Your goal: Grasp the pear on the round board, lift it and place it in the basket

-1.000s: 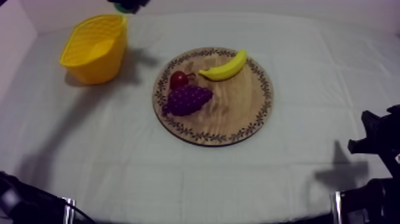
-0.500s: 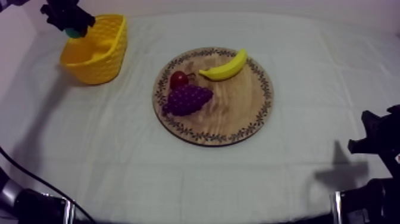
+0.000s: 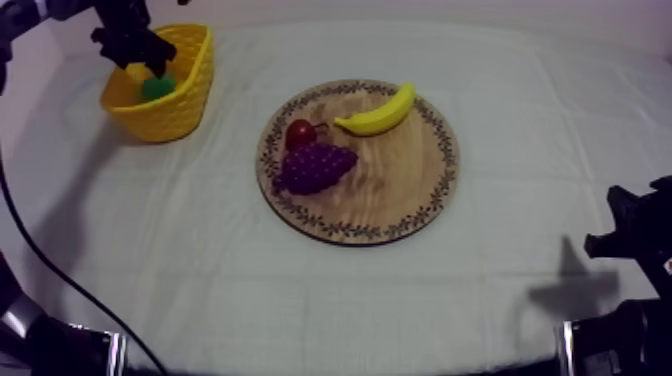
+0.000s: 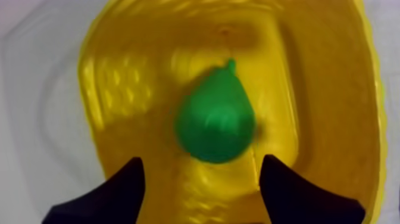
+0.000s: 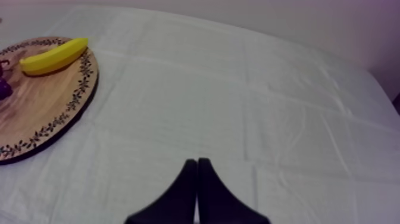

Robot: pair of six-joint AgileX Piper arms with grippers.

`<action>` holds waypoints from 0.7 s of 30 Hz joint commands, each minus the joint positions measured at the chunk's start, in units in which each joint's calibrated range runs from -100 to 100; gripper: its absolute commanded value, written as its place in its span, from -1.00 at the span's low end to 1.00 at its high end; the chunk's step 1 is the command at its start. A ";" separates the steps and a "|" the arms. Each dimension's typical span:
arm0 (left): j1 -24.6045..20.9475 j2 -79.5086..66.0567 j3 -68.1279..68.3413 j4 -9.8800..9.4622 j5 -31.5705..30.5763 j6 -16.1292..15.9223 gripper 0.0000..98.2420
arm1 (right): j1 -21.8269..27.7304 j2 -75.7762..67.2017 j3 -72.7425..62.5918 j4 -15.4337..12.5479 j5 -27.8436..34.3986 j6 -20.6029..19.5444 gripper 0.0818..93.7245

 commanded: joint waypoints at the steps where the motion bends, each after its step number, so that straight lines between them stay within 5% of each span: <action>1: -0.09 2.88 -1.88 0.70 0.46 -0.26 0.51 | 0.00 0.01 0.03 -0.01 -0.03 -0.01 -0.99; 8: -0.15 3.67 -1.61 2.20 -2.39 -1.03 0.45 | 0.00 0.01 0.03 -0.01 -0.03 -0.01 -0.99; 15: 0.28 -5.22 7.39 2.61 -9.84 -0.51 -0.65 | 0.00 0.01 0.03 -0.01 -0.03 -0.01 -0.99; 21: 0.27 -19.70 20.90 3.90 -17.81 -0.24 -0.96 | 0.00 0.01 0.03 -0.01 -0.03 -0.01 -0.99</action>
